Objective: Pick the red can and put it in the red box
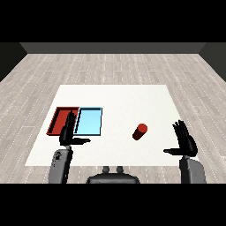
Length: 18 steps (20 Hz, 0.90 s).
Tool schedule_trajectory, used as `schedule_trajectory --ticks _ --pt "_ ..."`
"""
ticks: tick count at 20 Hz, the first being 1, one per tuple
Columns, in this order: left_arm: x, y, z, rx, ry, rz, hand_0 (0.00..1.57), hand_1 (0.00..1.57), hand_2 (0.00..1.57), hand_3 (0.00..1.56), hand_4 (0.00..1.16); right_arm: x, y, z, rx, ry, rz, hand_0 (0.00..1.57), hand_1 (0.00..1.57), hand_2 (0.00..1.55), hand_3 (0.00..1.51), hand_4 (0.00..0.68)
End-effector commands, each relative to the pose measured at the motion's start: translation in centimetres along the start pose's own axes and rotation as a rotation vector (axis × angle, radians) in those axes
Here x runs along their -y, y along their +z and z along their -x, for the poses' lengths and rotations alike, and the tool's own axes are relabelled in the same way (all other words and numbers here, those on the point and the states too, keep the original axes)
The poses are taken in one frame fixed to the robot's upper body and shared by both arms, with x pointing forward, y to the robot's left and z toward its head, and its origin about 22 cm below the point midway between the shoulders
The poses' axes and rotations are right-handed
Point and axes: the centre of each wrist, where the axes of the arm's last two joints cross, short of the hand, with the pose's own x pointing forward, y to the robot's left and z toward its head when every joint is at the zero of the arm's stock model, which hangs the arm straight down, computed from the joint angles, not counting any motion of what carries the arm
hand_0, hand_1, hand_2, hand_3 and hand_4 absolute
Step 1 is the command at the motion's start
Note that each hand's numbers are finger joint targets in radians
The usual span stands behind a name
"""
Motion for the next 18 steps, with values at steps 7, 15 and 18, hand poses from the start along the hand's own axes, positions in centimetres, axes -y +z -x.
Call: schedule_trajectory --ticks 7,15,18 --pt "-0.3 0.0 -0.9 0.121 0.062 0.001 0.00 0.00 0.00 0.00 0.00 3.5 1.3 1.1 0.105 -0.027 -0.032 0.00 0.00 0.00 0.00 0.000" --pt "-0.5 1.6 2.9 0.118 0.082 -0.006 0.00 0.00 0.00 0.00 0.00 3.2 1.9 0.9 0.077 -0.052 -0.025 0.00 0.00 0.00 0.00 0.000" --pt "-0.9 -1.0 2.5 0.140 0.065 -0.011 0.00 0.00 0.00 0.00 0.00 4.7 0.9 1.6 0.046 -0.077 -0.021 0.00 0.00 0.00 0.00 0.000"
